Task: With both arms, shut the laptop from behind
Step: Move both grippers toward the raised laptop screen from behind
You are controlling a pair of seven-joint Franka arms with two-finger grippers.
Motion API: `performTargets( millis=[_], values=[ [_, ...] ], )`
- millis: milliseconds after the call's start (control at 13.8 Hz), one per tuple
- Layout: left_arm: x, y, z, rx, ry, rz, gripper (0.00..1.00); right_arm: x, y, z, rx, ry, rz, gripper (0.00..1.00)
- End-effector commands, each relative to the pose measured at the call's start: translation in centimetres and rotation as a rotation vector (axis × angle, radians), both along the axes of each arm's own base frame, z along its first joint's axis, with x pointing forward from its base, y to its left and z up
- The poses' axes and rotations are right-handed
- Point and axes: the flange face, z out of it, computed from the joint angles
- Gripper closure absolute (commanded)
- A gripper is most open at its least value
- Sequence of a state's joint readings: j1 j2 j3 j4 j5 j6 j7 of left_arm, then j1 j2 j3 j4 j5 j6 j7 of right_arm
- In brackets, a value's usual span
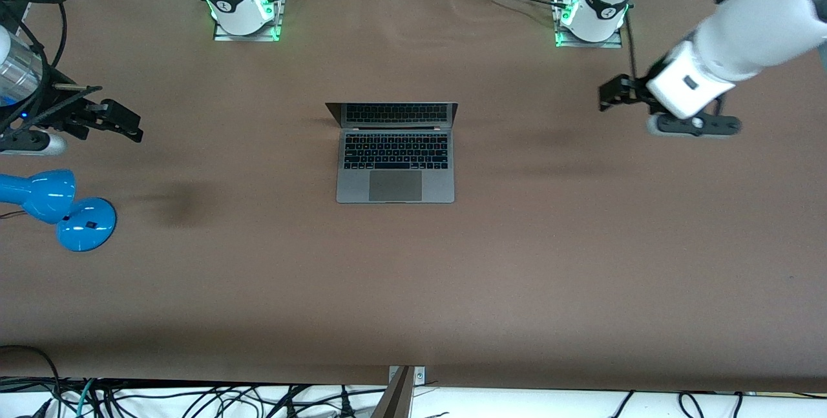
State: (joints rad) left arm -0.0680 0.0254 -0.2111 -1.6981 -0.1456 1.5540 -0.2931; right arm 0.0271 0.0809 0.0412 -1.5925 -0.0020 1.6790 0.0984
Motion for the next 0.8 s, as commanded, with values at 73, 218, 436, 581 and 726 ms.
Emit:
performTargets(
  millis=[73,218,436,581,726],
  values=[
    [-0.9,-6.0,-2.1,-0.062,0.095,0.043,0.00,-0.4,4.5,-0.1,0.019,0.027,0.088,0.00],
    [-1.5,-9.4,-2.8,-0.081,0.081,0.017,0.00,-1.1,7.9,-0.2,0.017,0.040,0.145,0.00],
    [-2.5,-13.2,-3.2,-0.078,0.067,0.075,0.00,-1.7,13.6,-2.2,0.047,0.083,0.214,0.07],
    [-2.8,-14.9,-4.4,-0.070,0.092,0.102,0.01,-2.2,16.1,-3.1,0.099,0.117,0.159,0.14],
    [-3.4,-16.5,-5.1,-0.061,0.106,0.138,0.09,-3.4,19.4,-3.4,0.131,0.147,0.069,0.18]
  ],
)
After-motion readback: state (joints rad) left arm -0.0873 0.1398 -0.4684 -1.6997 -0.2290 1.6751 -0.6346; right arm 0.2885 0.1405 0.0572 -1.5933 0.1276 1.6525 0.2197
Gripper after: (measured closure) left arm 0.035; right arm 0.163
